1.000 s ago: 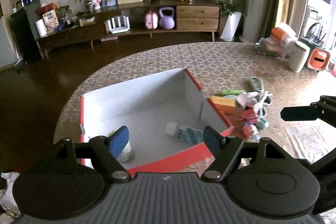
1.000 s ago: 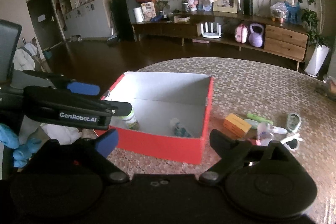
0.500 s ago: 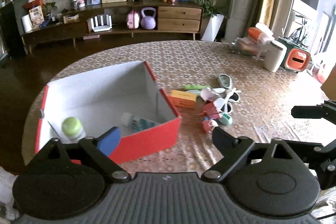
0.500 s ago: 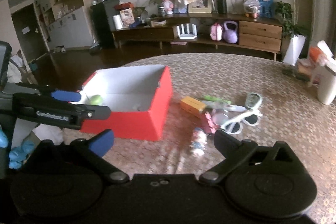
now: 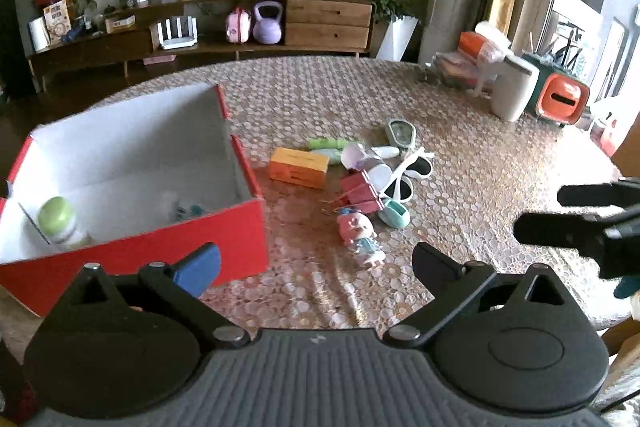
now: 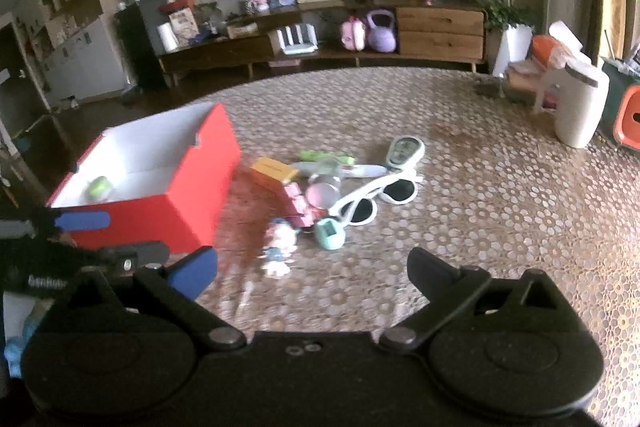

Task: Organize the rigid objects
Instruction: 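Withdraw both grippers from the box back toward the item pile, then grasp the pink-haired doll with the left gripper while the right gripper grasps the teal gadget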

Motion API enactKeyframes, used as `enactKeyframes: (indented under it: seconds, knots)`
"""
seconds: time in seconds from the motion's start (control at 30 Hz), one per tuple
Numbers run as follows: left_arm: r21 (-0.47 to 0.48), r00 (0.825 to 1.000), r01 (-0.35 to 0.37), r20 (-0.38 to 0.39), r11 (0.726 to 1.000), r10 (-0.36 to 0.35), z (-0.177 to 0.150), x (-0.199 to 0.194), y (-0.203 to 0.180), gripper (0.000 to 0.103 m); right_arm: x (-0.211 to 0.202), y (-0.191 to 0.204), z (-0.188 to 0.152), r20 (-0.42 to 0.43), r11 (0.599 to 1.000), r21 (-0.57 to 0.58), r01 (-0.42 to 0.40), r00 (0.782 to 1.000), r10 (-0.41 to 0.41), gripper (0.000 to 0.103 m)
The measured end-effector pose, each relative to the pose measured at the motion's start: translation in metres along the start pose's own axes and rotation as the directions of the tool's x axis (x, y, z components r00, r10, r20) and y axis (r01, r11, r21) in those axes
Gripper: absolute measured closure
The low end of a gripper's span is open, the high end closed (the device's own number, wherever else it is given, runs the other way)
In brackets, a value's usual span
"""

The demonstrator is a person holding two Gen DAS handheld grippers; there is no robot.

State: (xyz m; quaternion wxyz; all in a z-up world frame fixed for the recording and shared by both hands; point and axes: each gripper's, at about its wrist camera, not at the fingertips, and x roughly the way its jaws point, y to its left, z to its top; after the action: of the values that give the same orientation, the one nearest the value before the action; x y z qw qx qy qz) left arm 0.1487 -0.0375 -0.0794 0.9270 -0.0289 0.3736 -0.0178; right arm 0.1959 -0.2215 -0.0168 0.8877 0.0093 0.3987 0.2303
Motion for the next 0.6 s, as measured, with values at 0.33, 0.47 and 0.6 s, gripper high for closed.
enactKeyframes:
  seconds: [0.33,0.47,0.6]
  knots:
    - [0.009,1.0,-0.017,-0.018,1.0,0.017,-0.006,0.054,-0.033,0.0,0.047,-0.023,0.016,-0.061,1.0,-0.005,-0.011,0.998,0.011,0.004]
    - [0.012,0.998,-0.017,-0.053,1.0,0.017,-0.009,0.078,-0.044,0.0,0.069,-0.026,0.016,-0.102,0.999,-0.025,-0.028,0.994,0.025,0.008]
    - [0.006,0.996,-0.033,-0.084,0.999,0.033,-0.014,0.099,-0.046,0.001,0.091,-0.026,0.017,-0.138,0.998,-0.043,-0.05,0.99,0.043,0.014]
